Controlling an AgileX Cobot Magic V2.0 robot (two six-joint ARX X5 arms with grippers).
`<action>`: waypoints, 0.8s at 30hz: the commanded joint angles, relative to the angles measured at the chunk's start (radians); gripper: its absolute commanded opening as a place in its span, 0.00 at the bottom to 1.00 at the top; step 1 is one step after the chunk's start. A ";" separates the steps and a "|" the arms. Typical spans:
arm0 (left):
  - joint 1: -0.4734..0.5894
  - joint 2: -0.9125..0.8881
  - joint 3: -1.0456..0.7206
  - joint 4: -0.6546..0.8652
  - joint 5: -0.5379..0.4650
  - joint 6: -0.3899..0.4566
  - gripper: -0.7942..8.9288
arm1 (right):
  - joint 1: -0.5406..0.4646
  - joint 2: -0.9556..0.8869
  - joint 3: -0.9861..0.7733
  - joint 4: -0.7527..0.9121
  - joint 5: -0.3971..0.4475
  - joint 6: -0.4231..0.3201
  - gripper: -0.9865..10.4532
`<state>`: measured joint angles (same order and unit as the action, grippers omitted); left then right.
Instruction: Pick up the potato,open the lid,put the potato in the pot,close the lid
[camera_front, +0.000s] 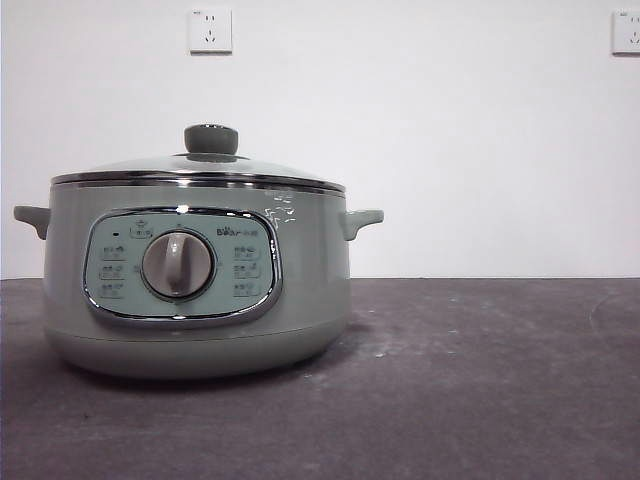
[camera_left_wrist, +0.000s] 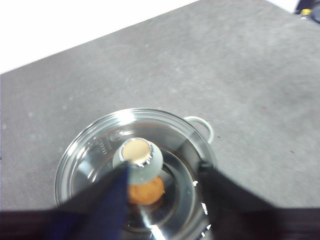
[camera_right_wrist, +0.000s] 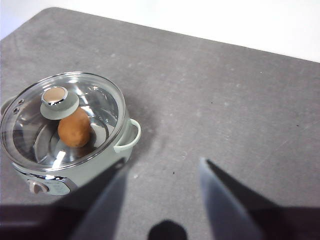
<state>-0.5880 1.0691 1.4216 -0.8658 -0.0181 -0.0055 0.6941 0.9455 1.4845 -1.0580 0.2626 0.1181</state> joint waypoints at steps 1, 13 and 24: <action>-0.023 -0.033 -0.008 0.006 -0.011 0.027 0.07 | 0.001 -0.050 -0.106 0.064 0.006 0.015 0.07; -0.121 -0.384 -0.493 0.298 -0.194 -0.029 0.07 | 0.002 -0.335 -0.640 0.504 0.004 0.012 0.07; -0.132 -0.477 -0.632 0.203 -0.190 -0.073 0.08 | 0.001 -0.374 -0.808 0.479 0.029 0.027 0.09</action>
<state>-0.7166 0.5877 0.7929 -0.6540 -0.2077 -0.0650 0.6941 0.5751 0.6838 -0.5819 0.2882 0.1349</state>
